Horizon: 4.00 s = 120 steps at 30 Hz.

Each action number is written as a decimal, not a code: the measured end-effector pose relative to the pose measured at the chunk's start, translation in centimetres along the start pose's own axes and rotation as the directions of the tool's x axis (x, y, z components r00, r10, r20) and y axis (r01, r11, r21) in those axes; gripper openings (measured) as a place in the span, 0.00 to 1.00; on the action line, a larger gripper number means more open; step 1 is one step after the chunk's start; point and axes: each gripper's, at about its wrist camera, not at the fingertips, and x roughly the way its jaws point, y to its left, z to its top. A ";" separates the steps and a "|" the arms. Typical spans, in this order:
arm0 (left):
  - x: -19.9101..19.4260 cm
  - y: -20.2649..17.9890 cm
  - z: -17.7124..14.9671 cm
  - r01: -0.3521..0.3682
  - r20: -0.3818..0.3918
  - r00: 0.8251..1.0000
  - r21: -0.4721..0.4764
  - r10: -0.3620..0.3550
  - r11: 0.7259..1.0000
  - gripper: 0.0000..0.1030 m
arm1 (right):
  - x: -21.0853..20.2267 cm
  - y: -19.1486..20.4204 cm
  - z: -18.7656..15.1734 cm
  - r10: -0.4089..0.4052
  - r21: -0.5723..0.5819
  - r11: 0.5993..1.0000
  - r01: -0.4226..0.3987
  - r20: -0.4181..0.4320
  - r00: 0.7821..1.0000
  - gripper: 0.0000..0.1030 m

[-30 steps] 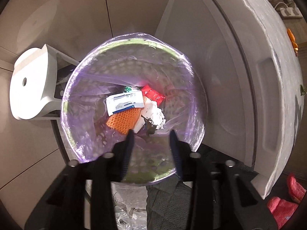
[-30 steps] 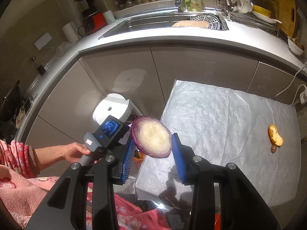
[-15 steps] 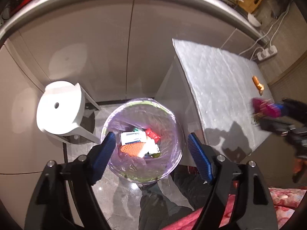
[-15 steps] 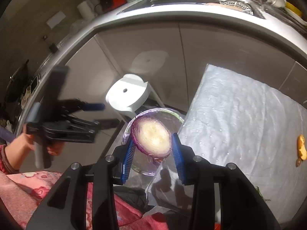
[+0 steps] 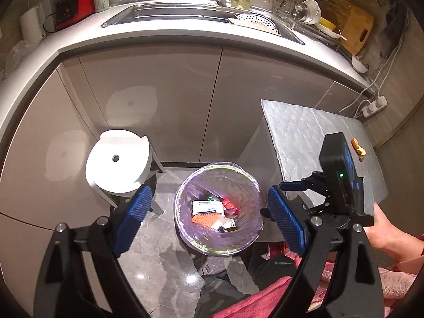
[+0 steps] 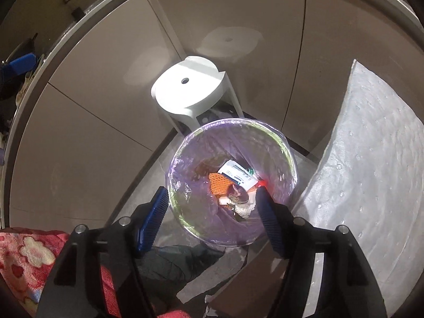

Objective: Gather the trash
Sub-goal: 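Move both tools back over the white pad toward the stem and peel, then close the left tool on the thin green stem, then grasp the orange peel with the right tool while the left tool holds the stem, then carry peel and stem over the bin and open both tools to drop them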

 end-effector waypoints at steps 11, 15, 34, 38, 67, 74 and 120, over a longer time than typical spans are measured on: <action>3.1 -12.3 1.3 0.182 -0.067 0.983 0.290 -0.170 0.939 0.83 | -17.8 -11.8 -6.6 -0.256 0.388 0.911 0.143 0.258 0.931 0.89; 5.4 -19.8 1.0 0.276 -0.123 0.961 0.443 -0.247 0.853 0.83 | -22.8 -15.7 -11.2 -0.378 0.512 0.834 0.203 0.262 0.888 0.91; 18.5 -38.3 -4.2 0.460 -0.385 0.888 0.720 -0.253 0.519 0.82 | -30.0 -23.2 -27.5 -0.528 0.786 0.584 0.203 0.178 0.830 0.92; 20.0 -40.0 -5.0 0.469 -0.411 0.883 0.758 -0.226 0.454 0.73 | -30.7 -23.3 -29.2 -0.550 0.811 0.547 0.210 0.159 0.820 0.92; 19.5 -39.6 -0.9 0.454 -0.395 0.890 0.725 -0.228 0.518 0.07 | -28.0 -23.5 -29.0 -0.507 0.819 0.545 0.178 0.153 0.848 0.92; 14.6 -36.3 3.1 0.423 -0.306 0.905 0.575 -0.296 0.700 0.07 | -23.2 -27.6 -23.0 -0.402 0.630 0.746 0.216 0.167 0.900 0.94; 6.3 -19.8 4.6 0.065 -0.077 0.995 -0.019 -0.067 0.998 0.07 | -15.0 -39.9 -14.1 -0.203 0.428 0.894 0.134 0.120 0.972 0.07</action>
